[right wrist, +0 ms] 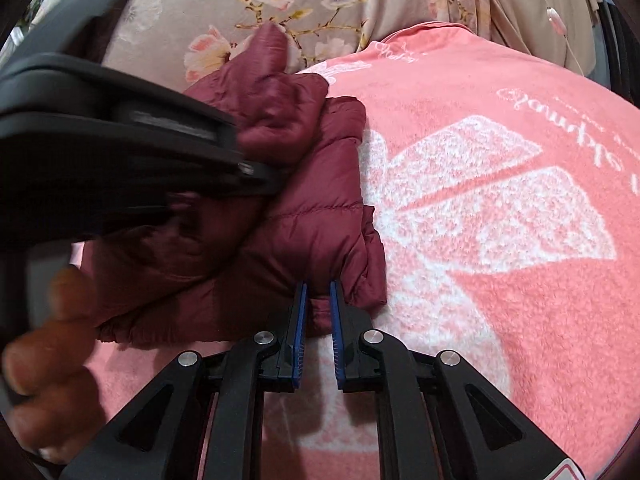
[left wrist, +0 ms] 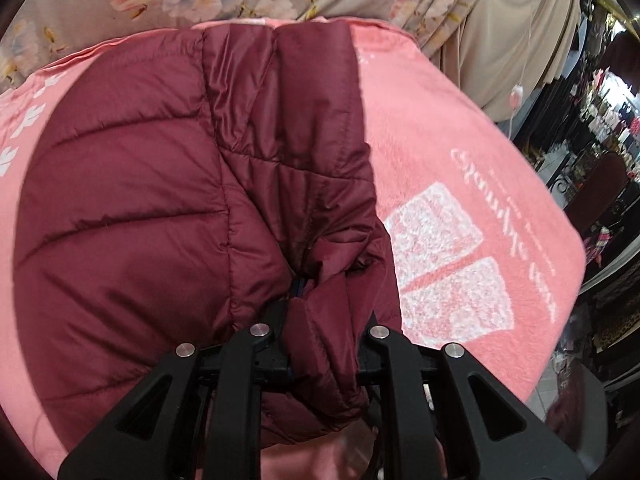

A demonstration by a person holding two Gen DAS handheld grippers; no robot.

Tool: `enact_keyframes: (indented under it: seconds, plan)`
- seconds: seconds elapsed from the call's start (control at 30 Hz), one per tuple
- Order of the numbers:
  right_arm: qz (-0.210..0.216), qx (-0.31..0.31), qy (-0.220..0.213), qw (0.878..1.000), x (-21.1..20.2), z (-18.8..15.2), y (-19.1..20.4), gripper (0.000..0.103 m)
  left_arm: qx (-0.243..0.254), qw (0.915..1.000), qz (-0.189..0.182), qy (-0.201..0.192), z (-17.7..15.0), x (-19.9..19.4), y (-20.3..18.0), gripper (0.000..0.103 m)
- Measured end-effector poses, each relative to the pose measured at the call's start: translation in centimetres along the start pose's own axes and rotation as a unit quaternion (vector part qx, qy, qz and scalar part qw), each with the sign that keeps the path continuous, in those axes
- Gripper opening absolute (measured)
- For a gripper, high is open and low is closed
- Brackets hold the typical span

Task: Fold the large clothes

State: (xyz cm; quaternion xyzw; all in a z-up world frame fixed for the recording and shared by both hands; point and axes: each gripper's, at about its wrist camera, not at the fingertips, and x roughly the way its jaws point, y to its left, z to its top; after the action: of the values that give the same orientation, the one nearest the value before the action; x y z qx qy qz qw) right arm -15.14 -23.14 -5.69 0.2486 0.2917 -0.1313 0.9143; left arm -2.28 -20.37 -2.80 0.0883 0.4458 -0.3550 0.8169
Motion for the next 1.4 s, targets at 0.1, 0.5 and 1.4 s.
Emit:
enact_keyframes:
  seconds: [0.1,0.5,1.4]
  plan:
    - [0.008,-0.004,-0.001,1.000,-0.4,-0.3,-0.4,0.008,0.001,0.9999,0.008,0.008,-0.1,1.5,-0.5,0.014]
    - [0.029,-0.020,-0.069,0.997,-6.8,0.6,0.0,0.052,-0.002,0.9966,-0.076,-0.033,1.4,-5.8,1.0,0.041]
    - [0.053,0.106,-0.076,0.990,-2.1,3.3,-0.9,0.006,0.054,0.9970,0.045,0.033,13.2,7.1,1.3,0.042]
